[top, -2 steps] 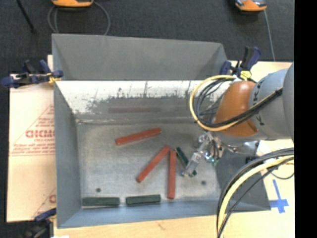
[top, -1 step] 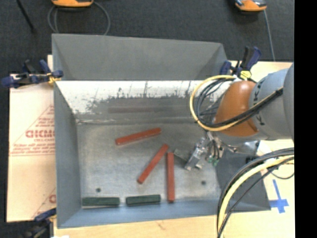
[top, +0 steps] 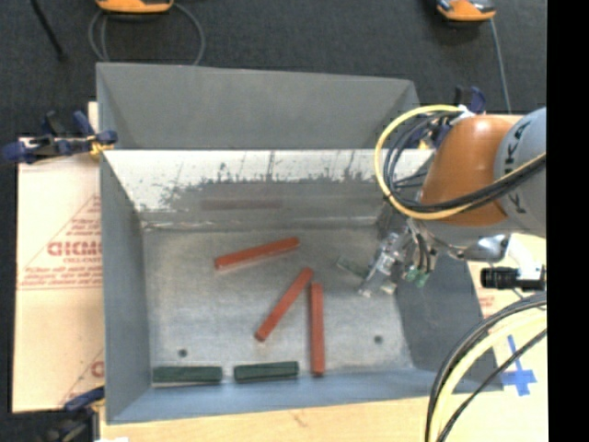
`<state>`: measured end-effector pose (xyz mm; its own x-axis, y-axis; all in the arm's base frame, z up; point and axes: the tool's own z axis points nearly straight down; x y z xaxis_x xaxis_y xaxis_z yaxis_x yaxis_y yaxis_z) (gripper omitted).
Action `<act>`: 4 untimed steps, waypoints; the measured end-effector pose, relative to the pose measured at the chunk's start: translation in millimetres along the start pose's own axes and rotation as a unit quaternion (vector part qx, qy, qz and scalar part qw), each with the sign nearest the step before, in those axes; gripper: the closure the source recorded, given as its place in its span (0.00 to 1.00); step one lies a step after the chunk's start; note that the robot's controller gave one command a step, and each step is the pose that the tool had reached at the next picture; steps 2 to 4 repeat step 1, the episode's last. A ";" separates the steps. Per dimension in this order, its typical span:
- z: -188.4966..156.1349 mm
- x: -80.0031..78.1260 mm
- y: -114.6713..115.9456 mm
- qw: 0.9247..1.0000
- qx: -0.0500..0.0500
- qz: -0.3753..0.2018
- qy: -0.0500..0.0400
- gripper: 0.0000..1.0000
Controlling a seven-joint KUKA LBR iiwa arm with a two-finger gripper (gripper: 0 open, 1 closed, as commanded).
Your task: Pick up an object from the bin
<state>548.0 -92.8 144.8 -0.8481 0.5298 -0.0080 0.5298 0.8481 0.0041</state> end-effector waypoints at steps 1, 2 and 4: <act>-15.3 -1.3 0.3 1.000 0.000 -0.004 0.002 1.00; -15.3 -1.3 0.3 1.000 0.000 -0.004 0.002 1.00; -15.3 -1.3 0.3 1.000 0.000 -0.004 0.002 1.00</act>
Offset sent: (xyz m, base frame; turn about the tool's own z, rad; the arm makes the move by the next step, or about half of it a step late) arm -0.0003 -0.0001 0.0138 0.0000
